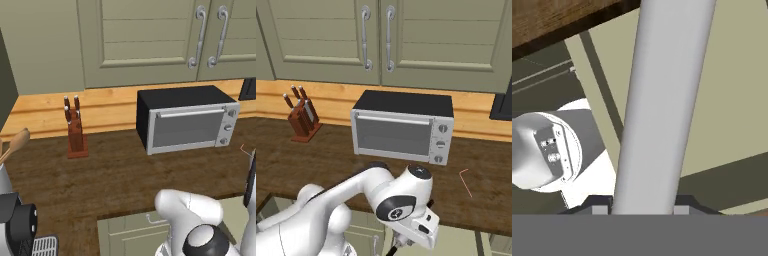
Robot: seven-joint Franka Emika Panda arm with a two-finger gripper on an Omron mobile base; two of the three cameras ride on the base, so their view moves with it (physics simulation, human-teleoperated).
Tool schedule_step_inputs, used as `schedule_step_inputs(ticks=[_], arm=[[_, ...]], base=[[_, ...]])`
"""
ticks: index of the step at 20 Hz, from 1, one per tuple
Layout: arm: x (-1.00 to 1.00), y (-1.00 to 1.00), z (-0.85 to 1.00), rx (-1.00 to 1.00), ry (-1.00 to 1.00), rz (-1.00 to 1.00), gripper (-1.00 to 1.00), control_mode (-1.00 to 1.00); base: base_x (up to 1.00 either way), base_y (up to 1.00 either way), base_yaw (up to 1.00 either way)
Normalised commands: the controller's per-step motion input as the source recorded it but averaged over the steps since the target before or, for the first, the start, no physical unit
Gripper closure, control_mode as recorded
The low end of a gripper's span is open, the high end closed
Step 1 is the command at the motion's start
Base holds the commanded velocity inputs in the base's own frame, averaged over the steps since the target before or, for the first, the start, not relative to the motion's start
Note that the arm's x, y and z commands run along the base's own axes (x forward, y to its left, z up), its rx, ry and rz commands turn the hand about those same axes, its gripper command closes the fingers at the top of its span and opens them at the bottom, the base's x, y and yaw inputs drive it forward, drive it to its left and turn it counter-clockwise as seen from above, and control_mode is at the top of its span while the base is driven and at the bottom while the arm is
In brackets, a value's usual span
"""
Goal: Pick the rolling pin from the drawer and place it on the counter.
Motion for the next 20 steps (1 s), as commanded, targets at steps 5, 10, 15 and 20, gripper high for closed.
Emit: schedule_step_inputs(ticks=[5,10,15,20], arm=[[1.00,0.69,0.27,0.00,-0.01,0.13,1.00,-1.00],[1.00,0.40,0.01,0.00,0.01,0.19,1.00,-1.00],[1.00,0.07,-0.02,0.00,0.02,0.18,1.00,-1.00],[0.98,0.09,-0.29,0.00,0.01,0.17,1.00,-1.00]], base=[[0.00,0.00,0.00],[0.00,0.00,0.00],[0.00,0.00,0.00],[0.00,0.00,0.00]])
